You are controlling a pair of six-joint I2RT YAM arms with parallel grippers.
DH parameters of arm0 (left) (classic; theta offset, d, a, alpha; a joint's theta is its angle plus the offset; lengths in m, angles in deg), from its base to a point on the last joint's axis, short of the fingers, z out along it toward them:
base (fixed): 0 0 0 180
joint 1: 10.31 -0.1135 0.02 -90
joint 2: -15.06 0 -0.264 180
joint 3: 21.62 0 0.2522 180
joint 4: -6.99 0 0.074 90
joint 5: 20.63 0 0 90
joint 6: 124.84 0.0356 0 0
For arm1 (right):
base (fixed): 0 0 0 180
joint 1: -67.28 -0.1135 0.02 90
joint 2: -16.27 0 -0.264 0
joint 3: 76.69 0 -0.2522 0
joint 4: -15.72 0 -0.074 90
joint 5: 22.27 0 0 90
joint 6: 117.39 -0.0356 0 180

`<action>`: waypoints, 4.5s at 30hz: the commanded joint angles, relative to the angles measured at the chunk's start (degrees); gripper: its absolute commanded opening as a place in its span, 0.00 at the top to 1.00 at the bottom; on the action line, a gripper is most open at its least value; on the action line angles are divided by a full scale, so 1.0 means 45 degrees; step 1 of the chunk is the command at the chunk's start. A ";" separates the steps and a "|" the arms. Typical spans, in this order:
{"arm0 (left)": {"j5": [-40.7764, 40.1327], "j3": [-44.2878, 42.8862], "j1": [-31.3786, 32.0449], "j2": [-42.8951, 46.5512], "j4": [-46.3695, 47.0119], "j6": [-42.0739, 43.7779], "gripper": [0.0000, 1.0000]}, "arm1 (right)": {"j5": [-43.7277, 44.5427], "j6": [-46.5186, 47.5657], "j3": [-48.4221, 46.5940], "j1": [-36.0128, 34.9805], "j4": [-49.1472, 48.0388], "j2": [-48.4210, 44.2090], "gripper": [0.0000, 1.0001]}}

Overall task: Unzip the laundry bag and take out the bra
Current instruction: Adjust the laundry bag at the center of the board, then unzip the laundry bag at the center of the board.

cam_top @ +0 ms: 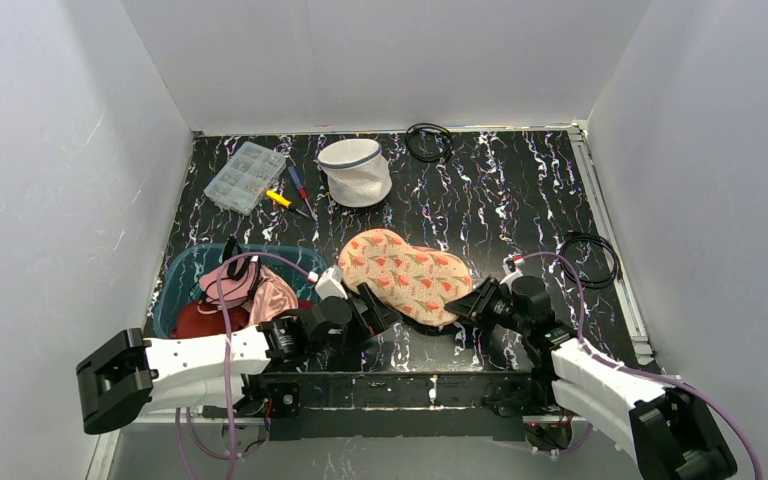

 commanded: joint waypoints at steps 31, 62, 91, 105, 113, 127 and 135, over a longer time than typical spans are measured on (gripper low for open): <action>-0.1775 -0.2746 0.0069 0.0312 -0.1635 -0.0951 0.02 | -0.0455 -0.4402 -0.1543 -0.0064 0.0089 -0.3324 0.99; -0.1606 -0.3727 -0.1367 -0.2980 -0.0179 -0.2967 0.21 | -0.0592 -0.4554 -0.1443 -0.0126 0.0222 -0.3890 0.99; -0.2340 -0.4373 -0.1707 -0.2962 -0.1934 -0.1977 0.87 | -0.0184 -0.1821 -0.2587 -0.0117 0.3509 -0.4447 0.35; -0.3199 -0.6745 -0.1696 -0.2716 -0.6426 0.0124 1.00 | 0.2658 0.6602 -0.7436 -0.0193 1.0334 -0.3271 0.01; -0.3458 -0.8772 -0.2036 -0.3591 -0.8651 0.1781 1.00 | 0.6900 0.7946 -1.0812 -0.0680 1.0492 -0.0529 0.05; -0.1801 -0.9120 -0.2929 -0.3534 -0.9755 0.1577 1.00 | 1.2764 0.8114 -0.8844 -0.4833 0.7997 0.0199 0.01; -0.0999 -0.9527 -0.3322 -0.3292 -1.1207 0.0226 1.00 | 0.7130 0.7098 -0.7111 -0.4748 0.7086 -0.2595 0.01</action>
